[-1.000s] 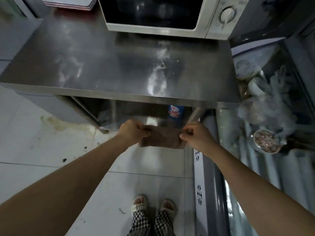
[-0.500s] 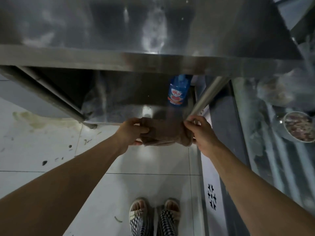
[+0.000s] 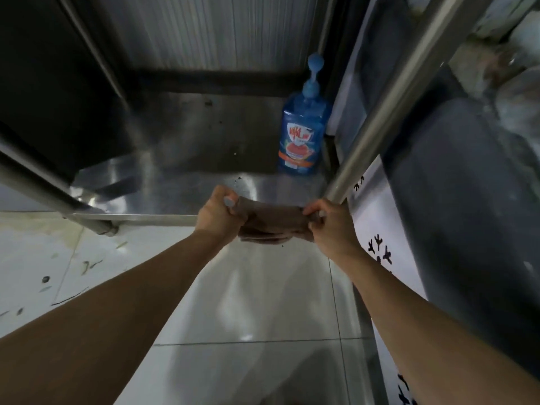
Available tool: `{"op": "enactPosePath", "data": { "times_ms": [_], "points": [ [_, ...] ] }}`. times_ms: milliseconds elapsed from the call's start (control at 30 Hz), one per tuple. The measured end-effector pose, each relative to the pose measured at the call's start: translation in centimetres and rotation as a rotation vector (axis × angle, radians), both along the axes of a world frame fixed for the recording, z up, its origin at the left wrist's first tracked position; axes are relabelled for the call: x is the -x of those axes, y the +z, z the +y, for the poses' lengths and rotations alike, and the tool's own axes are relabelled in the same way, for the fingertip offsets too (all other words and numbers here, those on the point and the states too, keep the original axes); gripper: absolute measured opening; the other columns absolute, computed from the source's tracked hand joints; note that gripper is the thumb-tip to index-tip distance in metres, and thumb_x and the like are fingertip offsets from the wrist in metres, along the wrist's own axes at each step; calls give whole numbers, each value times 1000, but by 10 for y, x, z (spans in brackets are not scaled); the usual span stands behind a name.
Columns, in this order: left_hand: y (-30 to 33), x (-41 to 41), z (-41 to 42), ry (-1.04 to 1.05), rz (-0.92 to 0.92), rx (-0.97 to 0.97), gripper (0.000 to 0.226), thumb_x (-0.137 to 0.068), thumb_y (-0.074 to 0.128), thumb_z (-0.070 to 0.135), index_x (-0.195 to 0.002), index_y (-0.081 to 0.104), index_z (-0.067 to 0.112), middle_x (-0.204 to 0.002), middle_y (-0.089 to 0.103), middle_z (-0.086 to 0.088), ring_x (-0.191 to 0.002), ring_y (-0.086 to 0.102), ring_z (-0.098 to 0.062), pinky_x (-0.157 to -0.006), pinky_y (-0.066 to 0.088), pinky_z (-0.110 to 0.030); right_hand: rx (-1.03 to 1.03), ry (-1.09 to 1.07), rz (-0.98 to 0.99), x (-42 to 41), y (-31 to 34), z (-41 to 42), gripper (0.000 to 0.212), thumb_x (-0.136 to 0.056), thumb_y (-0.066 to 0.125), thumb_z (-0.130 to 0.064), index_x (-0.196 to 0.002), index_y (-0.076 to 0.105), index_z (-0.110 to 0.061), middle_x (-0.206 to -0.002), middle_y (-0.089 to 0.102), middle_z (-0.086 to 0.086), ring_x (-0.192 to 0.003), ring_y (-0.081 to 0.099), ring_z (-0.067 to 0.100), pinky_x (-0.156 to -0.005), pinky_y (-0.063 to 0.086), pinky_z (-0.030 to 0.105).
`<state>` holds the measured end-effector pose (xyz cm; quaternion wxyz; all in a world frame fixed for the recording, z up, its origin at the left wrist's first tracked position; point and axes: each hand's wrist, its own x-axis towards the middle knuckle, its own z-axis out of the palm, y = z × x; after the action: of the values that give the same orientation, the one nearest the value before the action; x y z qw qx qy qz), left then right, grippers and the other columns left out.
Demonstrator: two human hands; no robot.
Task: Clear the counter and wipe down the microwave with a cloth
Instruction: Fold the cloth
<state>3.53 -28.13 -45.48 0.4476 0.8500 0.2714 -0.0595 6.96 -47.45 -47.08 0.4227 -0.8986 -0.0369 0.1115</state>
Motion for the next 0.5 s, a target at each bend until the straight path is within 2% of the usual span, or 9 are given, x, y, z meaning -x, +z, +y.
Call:
{"op": "enactPosePath", "data": {
  "times_ms": [33,100,267,300,400,500],
  "points": [
    [-12,-8,-1,-14,-19,-13,16,-88,57,11,-102,49,14,-98,62,-15,-89,62,-35,-76,55,-43,22,-8,-41,-6,-14,1,28,-82,53,9,-88,63,-16,-110,59,12,-90,56,14,-79,45,13],
    [-36,-25,1,-1,-54,6,17,-86,55,6,-96,52,19,-101,64,-14,-91,62,-33,-71,51,-35,61,-29,-92,-20,-34,5,26,-84,52,7,-93,68,-10,-113,57,12,-93,54,14,-85,41,15],
    [-81,-66,8,7,-73,14,28,-87,49,2,-101,54,25,-101,62,-7,-75,57,-19,-51,44,-22,179,17,-194,-54,-67,20,30,-89,52,-2,-118,60,-4,-131,45,8,-117,50,21,-96,34,19],
    [-88,-73,8,1,-82,1,28,-87,49,2,-102,55,25,-101,62,-7,-75,57,-19,-51,44,-21,198,28,-216,-61,-76,23,31,-90,53,-4,-120,59,-5,-134,43,8,-119,49,21,-96,33,18],
    [-107,-91,8,-2,-126,-20,24,-87,52,5,-105,57,22,-100,63,-7,-82,59,-22,-64,46,-24,250,35,-268,-82,-100,28,36,-91,56,-8,-126,53,-7,-138,39,8,-122,47,19,-99,36,20],
    [-122,-107,5,1,-160,-54,22,-89,53,8,-108,58,19,-95,63,-6,-84,59,-21,-71,44,-24,291,21,-277,-101,-116,30,41,-90,57,-5,-130,49,-9,-141,34,8,-123,46,19,-102,36,24]
  ]
}}
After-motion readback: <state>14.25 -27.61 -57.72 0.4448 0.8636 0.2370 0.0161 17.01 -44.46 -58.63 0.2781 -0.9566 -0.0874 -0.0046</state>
